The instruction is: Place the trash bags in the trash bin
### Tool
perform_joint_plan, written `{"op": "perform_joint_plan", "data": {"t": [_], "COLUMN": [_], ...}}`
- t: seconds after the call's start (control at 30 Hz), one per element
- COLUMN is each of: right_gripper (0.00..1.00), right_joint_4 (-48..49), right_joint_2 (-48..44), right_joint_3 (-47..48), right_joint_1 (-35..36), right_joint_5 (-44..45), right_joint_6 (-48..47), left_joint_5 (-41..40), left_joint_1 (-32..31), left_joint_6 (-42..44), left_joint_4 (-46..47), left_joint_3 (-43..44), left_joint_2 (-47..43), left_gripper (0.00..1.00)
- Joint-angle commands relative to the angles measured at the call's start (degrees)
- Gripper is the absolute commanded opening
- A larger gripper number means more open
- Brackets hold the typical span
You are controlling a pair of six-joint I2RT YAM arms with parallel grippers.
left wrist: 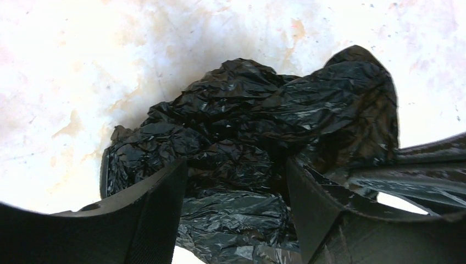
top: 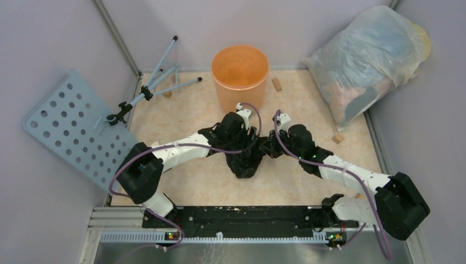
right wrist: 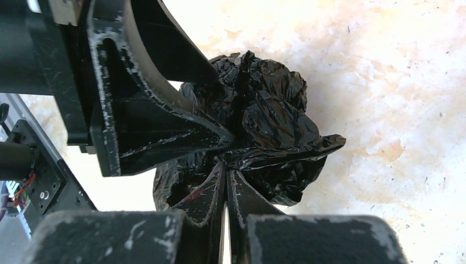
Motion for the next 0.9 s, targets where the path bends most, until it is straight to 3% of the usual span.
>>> {"op": "perform_joint_plan", "data": {"t": [0.0,0.1,0.27,0.33,0.43,0.67,0.77,0.87], "right_gripper": [0.00,0.00,0.00,0.00,0.00,0.00,0.00,0.00], "right_joint_4": [2.17,1.05,0.62,2.53,6.58,9.72,5.21,8.33], "right_joint_2": [-2.10,-2.10,-1.20,0.14,4.03,15.74,20.42,24.22], "right_joint_3": [-0.13,-0.13,-0.73,-1.08,-0.01,8.12,13.77,16.89], "right_joint_1": [0.68,0.67,0.67,0.67,1.78,12.04,12.12,12.18], "right_joint_5": [0.92,4.42,9.32,10.01,13.61,36.19,35.74,31.31], "right_joint_6": [-0.94,-0.61,-0.25,-0.10,1.25,-0.01,3.25,-0.52], "left_joint_5": [-4.33,-7.28,-11.27,-13.02,-14.54,-9.49,-4.63,-2.19], "left_joint_1": [-0.14,-0.10,-0.09,-0.02,0.73,6.91,11.54,15.46], "left_joint_6": [-0.39,-0.82,0.00,-0.18,-0.61,-0.30,-0.03,0.63], "left_joint_4": [-0.46,-0.84,-2.20,-3.18,-3.35,-2.47,-1.93,-0.97], "left_joint_3": [1.32,0.18,-1.82,-2.62,-5.19,-11.01,-13.22,-15.35], "left_joint_2": [0.79,-0.79,-4.68,-6.04,-9.00,-16.90,-19.02,-20.84], "left_gripper": [0.69,0.55,0.15,0.05,0.00,0.00,0.00,0.00]}}
